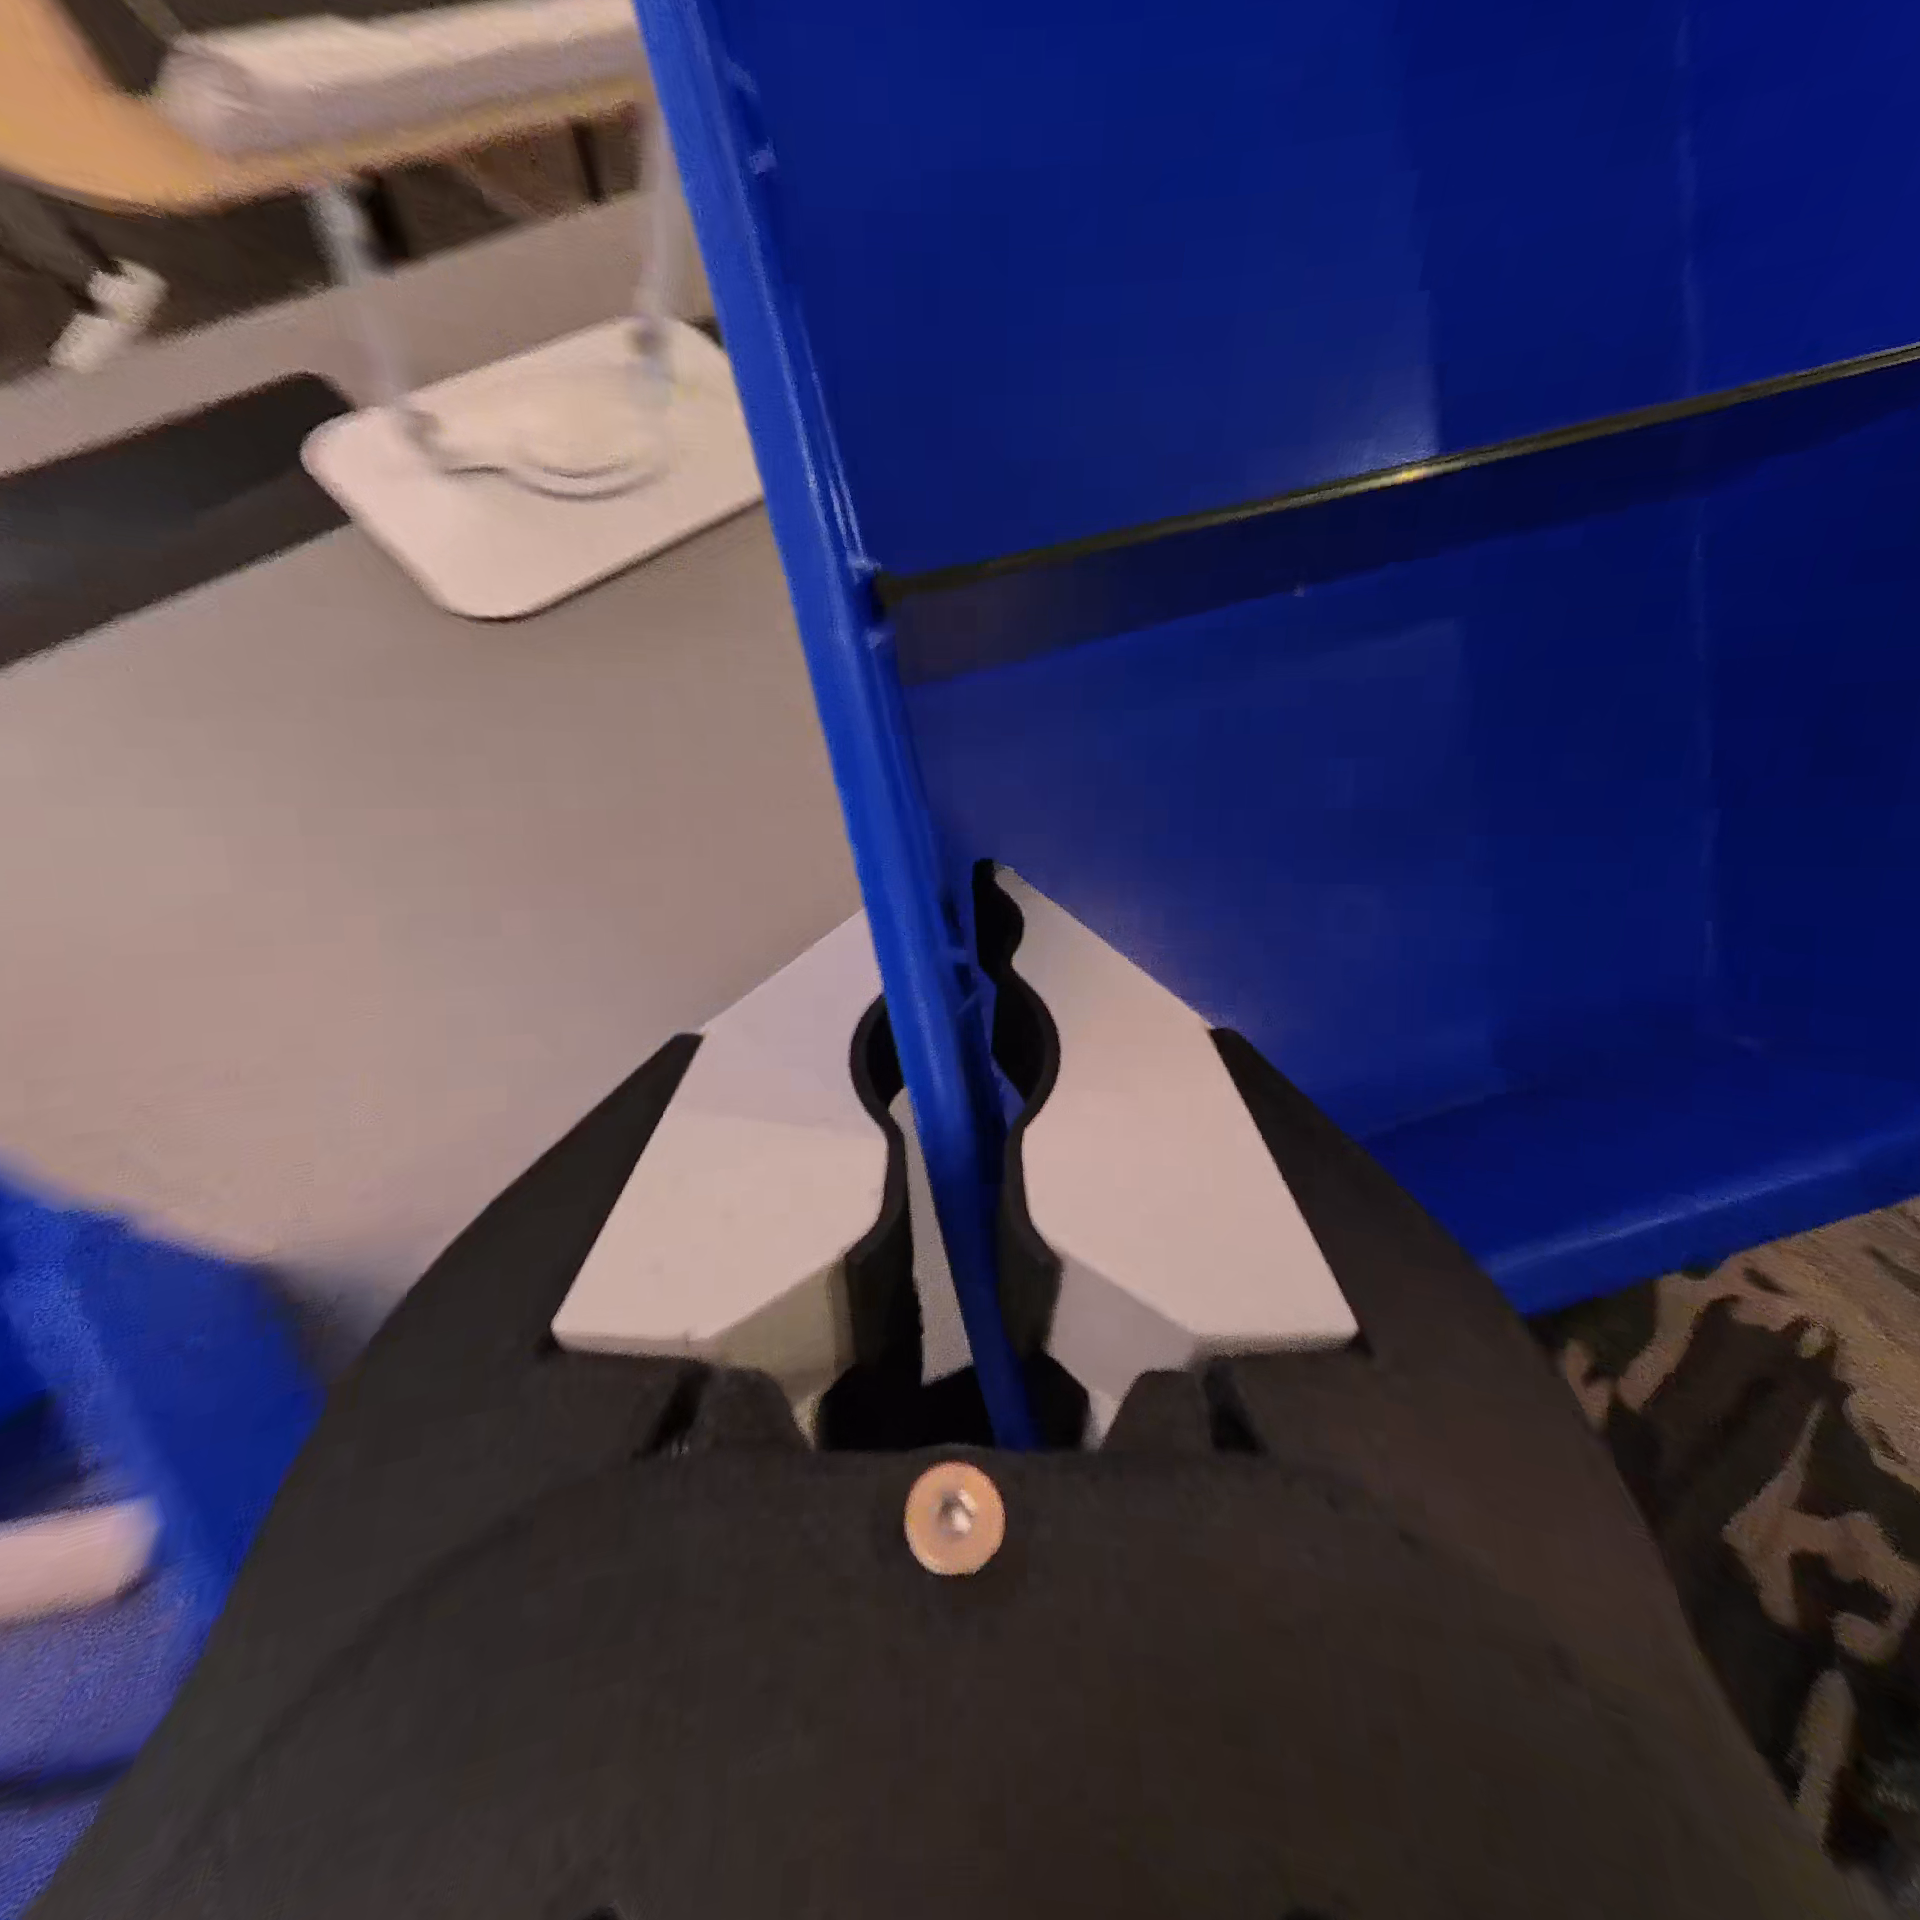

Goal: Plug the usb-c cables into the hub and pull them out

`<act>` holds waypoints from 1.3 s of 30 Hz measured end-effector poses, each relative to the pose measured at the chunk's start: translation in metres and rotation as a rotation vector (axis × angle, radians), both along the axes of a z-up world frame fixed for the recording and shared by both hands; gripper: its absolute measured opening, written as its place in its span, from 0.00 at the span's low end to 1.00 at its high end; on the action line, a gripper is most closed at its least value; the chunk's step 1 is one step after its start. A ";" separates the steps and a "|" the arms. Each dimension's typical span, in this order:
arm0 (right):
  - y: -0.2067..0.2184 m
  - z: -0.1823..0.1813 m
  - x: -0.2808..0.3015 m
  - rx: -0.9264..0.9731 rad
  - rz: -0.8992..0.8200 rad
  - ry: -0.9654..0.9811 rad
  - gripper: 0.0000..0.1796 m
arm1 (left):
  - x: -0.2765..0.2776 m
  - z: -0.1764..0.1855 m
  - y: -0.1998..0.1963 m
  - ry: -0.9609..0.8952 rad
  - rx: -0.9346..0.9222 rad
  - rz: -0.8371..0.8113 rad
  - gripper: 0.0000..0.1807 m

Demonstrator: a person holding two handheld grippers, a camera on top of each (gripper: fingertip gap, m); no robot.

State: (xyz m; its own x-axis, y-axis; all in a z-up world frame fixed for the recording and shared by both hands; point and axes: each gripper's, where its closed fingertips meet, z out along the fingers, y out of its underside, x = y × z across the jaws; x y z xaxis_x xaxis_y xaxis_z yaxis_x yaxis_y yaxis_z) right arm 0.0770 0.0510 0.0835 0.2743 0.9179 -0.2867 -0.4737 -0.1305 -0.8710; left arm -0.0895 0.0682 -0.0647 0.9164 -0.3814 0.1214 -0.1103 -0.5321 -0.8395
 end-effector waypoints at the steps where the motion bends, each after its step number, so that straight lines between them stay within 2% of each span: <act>1: 0.001 -0.006 0.008 -0.010 -0.024 -0.015 0.78 | 0.023 -0.010 0.006 -0.018 -0.019 -0.033 0.03; 4: 0.024 -0.037 0.040 -0.050 -0.172 -0.139 0.78 | 0.071 -0.041 0.024 -0.020 -0.075 -0.064 0.04; 9: 0.062 -0.079 0.091 -0.166 -0.255 -0.248 0.80 | 0.136 -0.086 0.043 -0.039 -0.175 -0.106 0.08; 12: 0.085 -0.102 0.117 -0.156 -0.333 -0.352 0.78 | 0.176 -0.100 0.049 -0.082 -0.223 -0.148 0.18; 16: 0.107 -0.129 0.142 -0.166 -0.401 -0.457 0.78 | 0.210 -0.116 0.057 -0.104 -0.275 -0.166 0.24; 20: 0.125 -0.143 0.157 -0.218 -0.334 -0.497 0.76 | 0.240 -0.129 0.056 -0.191 -0.334 -0.191 0.35; 29: 0.167 -0.176 0.202 -0.341 -0.228 -0.511 0.61 | 0.295 -0.129 0.055 -0.264 -0.369 -0.224 0.59; 32: 0.182 -0.199 0.225 -0.388 -0.281 -0.653 0.43 | 0.309 -0.124 0.057 -0.326 -0.372 -0.214 0.66; 35: 0.193 -0.226 0.242 -0.517 -0.286 -0.769 0.33 | 0.322 -0.121 0.058 -0.357 -0.366 -0.200 0.71; 38: 0.202 -0.237 0.250 -0.545 -0.286 -0.831 0.23 | 0.328 -0.118 0.061 -0.403 -0.367 -0.174 0.73; 39: 0.207 -0.241 0.255 -0.552 -0.310 -0.855 0.23 | 0.330 -0.116 0.060 -0.422 -0.374 -0.176 0.73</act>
